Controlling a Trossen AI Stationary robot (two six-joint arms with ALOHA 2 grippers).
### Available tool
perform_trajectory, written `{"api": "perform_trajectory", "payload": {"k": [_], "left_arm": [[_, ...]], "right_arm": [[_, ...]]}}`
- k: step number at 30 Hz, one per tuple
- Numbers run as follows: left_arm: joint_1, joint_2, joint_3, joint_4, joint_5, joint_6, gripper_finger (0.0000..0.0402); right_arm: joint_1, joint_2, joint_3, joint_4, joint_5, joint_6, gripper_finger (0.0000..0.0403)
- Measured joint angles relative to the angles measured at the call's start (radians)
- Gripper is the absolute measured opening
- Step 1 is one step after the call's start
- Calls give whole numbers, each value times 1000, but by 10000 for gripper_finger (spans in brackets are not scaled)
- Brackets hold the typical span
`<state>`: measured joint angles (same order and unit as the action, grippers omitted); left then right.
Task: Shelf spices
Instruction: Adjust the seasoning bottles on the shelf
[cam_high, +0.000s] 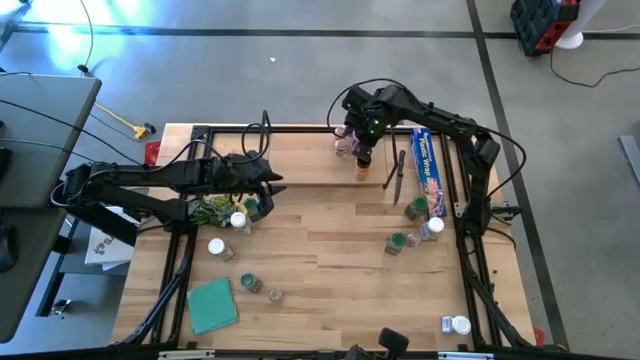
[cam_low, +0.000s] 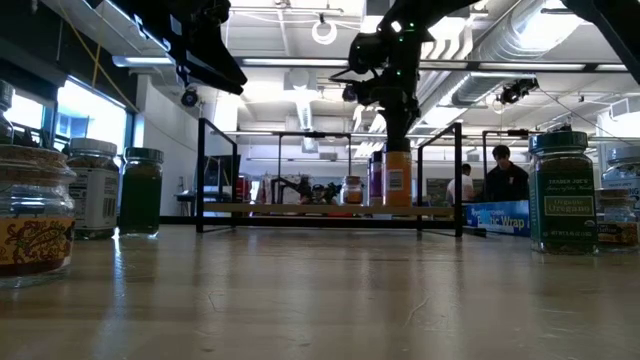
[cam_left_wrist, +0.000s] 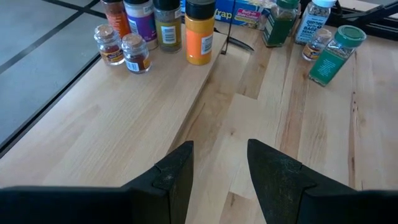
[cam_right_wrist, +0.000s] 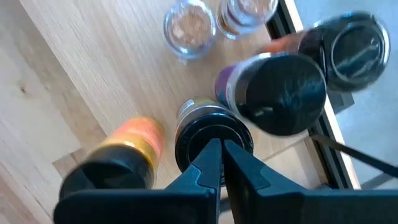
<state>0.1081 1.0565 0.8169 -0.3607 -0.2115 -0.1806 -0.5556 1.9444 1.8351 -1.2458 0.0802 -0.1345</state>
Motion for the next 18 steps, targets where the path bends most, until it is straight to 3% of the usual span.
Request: {"api": "perform_trajectory", "payload": {"k": [18], "left_arm": [[0, 0, 0, 0, 0, 0, 145]], "right_arm": [[0, 1, 0, 7, -36, -15, 12]]}}
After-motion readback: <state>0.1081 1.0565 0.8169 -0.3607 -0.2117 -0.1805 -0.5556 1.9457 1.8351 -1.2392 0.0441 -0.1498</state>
